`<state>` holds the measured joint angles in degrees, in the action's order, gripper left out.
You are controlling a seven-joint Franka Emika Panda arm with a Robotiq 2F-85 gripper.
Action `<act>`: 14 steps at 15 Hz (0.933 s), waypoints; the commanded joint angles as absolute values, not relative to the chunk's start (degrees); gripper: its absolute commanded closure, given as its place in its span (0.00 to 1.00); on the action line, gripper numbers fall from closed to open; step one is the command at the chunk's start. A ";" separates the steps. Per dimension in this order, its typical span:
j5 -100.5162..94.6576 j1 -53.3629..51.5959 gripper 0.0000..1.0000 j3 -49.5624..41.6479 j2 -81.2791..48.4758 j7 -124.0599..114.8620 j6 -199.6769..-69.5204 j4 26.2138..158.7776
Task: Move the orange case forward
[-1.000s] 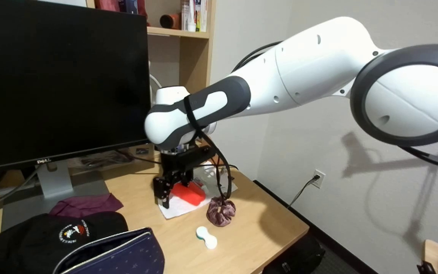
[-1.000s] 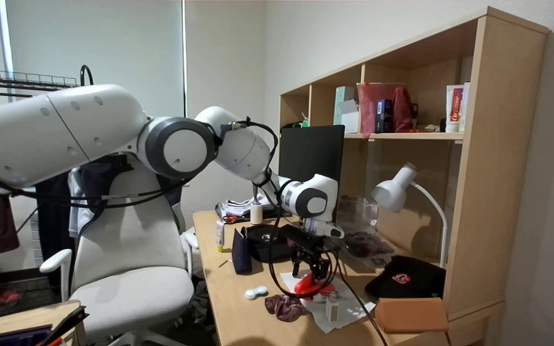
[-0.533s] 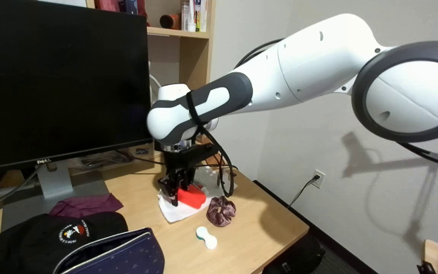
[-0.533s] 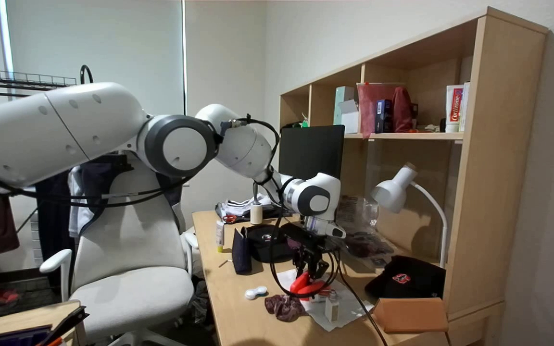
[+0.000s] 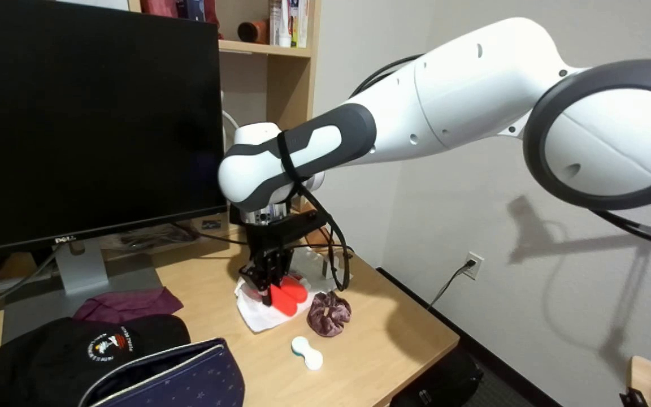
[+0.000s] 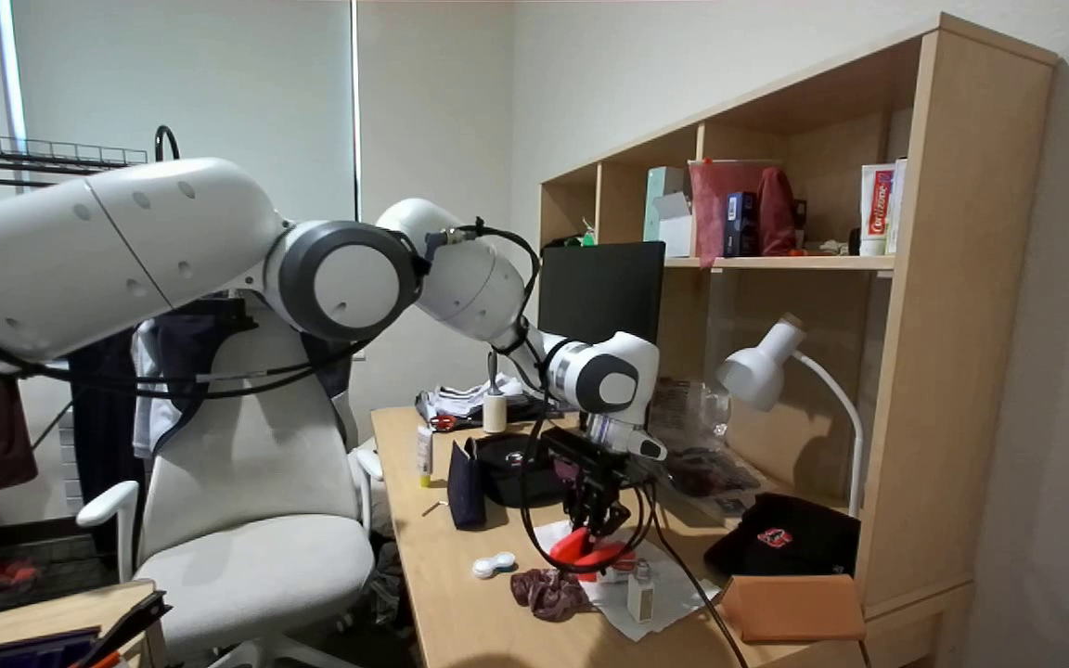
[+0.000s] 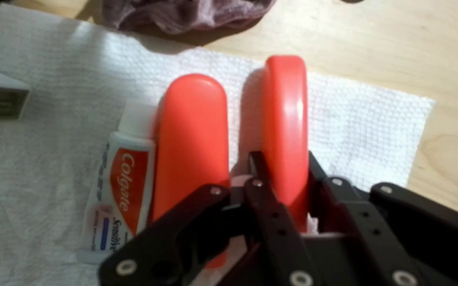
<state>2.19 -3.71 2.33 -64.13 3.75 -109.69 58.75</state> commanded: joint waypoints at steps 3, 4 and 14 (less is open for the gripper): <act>2.12 -3.04 0.88 3.24 -62.11 5.18 -106.79 59.39; 2.08 -3.09 0.88 3.25 -61.85 5.25 -106.53 59.55; 0.32 -7.03 0.88 2.00 -56.17 4.51 -109.30 68.47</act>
<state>1.55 -5.97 2.34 -60.43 4.28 -108.40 61.45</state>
